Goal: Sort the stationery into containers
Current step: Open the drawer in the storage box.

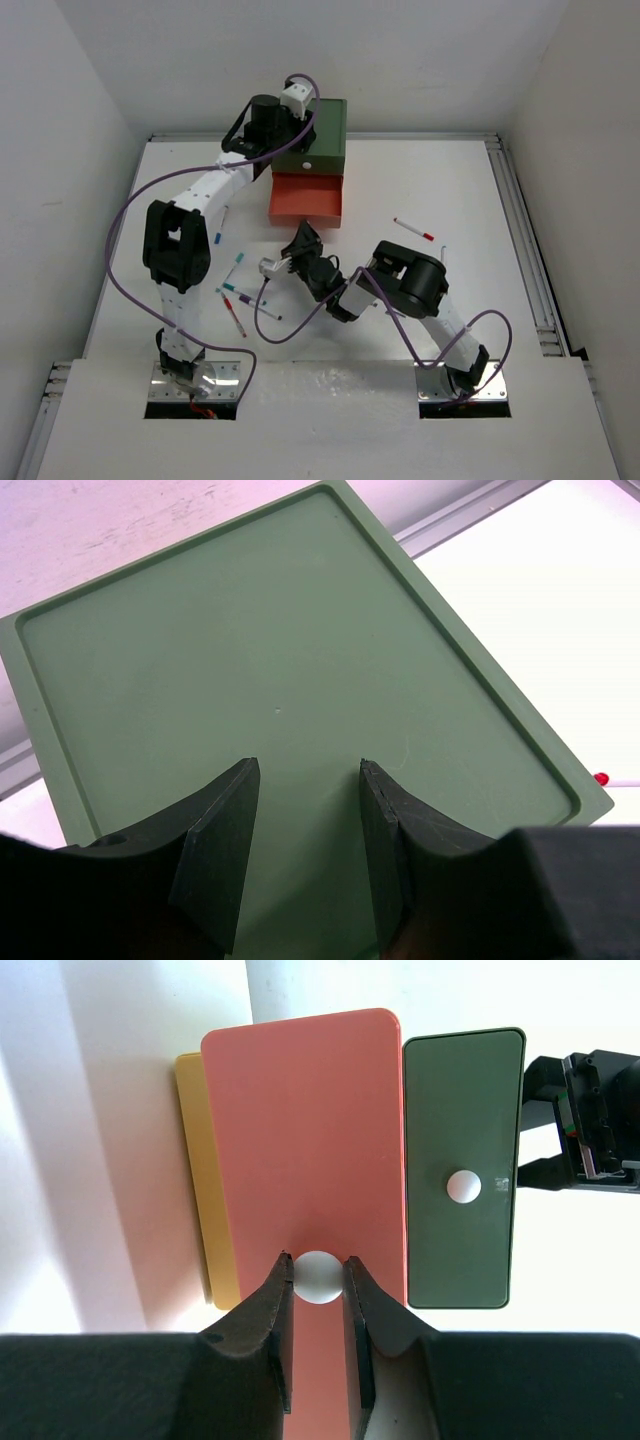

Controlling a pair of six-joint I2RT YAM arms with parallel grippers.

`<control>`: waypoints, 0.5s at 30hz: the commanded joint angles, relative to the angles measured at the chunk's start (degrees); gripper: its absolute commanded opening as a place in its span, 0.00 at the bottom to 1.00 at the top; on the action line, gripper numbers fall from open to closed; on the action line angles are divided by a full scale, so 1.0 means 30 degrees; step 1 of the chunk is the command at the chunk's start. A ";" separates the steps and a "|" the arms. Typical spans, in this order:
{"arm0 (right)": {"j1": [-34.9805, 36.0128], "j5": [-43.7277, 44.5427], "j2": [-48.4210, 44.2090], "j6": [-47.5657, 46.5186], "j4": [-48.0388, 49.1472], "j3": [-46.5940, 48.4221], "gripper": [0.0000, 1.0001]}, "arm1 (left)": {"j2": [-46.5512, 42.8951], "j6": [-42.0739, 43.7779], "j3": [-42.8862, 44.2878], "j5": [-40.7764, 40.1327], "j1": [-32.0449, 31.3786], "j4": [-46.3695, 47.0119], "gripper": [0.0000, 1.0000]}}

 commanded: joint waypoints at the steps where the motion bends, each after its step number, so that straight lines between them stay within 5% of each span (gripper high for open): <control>1: 0.0398 0.0201 -0.0834 0.0740 0.5109 -0.0378 0.03 | -0.0254 -0.0460 -0.0695 0.0091 -0.0325 -0.2288 0.51; 3: 0.0428 0.0288 -0.0805 0.0740 0.5080 -0.0437 0.05 | -0.0254 -0.0430 -0.0666 0.0120 -0.0325 -0.2258 0.51; 10: 0.0575 0.0376 -0.0921 0.0915 0.5080 -0.0818 0.47 | -0.0225 -0.0255 -0.0491 0.0003 -0.0354 -0.2288 0.51; 15: 0.0633 0.0289 -0.1098 0.0857 0.5080 -0.1023 0.61 | -0.0225 -0.0196 -0.0431 -0.0085 -0.0442 -0.2346 0.51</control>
